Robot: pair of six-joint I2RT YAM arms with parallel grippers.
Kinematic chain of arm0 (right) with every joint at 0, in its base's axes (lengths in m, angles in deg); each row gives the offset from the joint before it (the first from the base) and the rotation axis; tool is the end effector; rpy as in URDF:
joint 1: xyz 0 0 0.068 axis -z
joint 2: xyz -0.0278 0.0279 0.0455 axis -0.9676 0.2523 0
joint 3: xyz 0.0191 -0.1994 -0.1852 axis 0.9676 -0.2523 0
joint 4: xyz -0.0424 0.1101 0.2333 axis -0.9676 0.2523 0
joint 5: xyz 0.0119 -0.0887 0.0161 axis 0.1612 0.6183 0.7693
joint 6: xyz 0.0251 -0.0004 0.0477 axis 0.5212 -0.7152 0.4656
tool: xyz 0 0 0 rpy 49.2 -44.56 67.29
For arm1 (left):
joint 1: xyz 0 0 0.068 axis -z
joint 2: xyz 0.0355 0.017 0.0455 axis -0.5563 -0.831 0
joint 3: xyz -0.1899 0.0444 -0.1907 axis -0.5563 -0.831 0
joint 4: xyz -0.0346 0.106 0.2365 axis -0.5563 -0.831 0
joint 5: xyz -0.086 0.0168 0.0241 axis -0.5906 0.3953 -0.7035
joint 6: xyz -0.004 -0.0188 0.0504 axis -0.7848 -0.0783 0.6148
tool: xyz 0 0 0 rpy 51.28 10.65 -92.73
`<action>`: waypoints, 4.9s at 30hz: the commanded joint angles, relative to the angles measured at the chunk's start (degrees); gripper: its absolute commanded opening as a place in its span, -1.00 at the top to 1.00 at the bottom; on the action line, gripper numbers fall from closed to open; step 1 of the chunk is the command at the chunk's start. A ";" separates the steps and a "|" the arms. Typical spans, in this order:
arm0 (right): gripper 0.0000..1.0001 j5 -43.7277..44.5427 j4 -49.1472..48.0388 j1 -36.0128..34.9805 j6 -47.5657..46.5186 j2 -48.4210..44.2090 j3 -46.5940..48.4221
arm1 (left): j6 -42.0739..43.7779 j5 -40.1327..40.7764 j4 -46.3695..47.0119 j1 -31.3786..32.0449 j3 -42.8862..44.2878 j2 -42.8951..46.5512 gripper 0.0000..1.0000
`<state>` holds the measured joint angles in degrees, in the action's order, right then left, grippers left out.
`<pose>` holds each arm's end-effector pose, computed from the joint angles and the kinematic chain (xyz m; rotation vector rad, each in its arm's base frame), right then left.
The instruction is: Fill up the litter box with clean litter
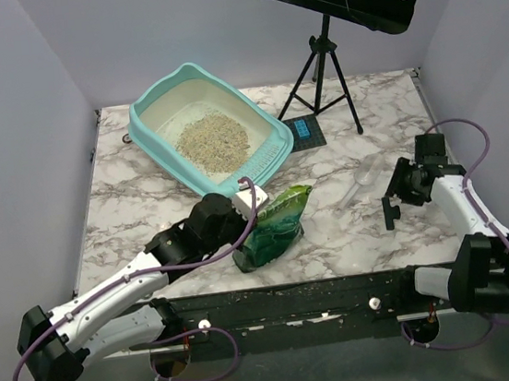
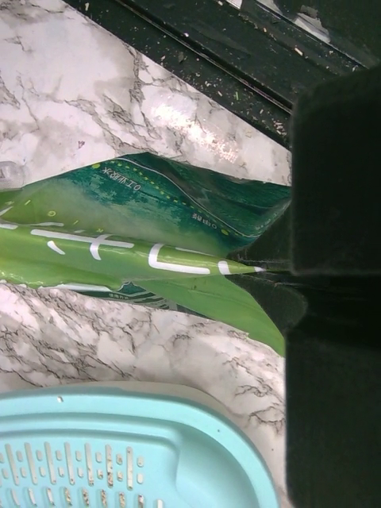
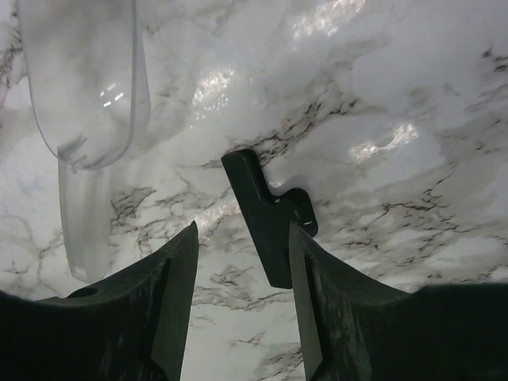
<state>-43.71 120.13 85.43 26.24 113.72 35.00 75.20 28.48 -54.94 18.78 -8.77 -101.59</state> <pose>0.2274 -0.0399 0.2184 0.6327 2.5159 0.0636 0.1308 -0.1724 0.2748 0.9481 1.9423 -0.5877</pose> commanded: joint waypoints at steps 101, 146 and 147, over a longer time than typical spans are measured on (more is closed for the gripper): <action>0.99 -47.59 -10.27 -31.99 -4.63 -12.05 24.99 | -56.05 -35.28 72.22 -16.08 -2.70 -7.76 -0.05; -0.29 -40.09 -3.96 -43.88 -12.61 -11.25 27.36 | -50.64 -42.05 71.75 -19.00 -3.68 -3.64 1.00; -0.30 -42.03 -4.22 -43.88 -12.61 -10.90 27.27 | -50.82 -42.49 72.19 -19.00 -3.68 -3.56 1.00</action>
<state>-80.41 113.20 41.65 16.21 101.59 60.88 23.32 -9.60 14.35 -0.08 -12.97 -106.58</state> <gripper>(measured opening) 0.643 0.024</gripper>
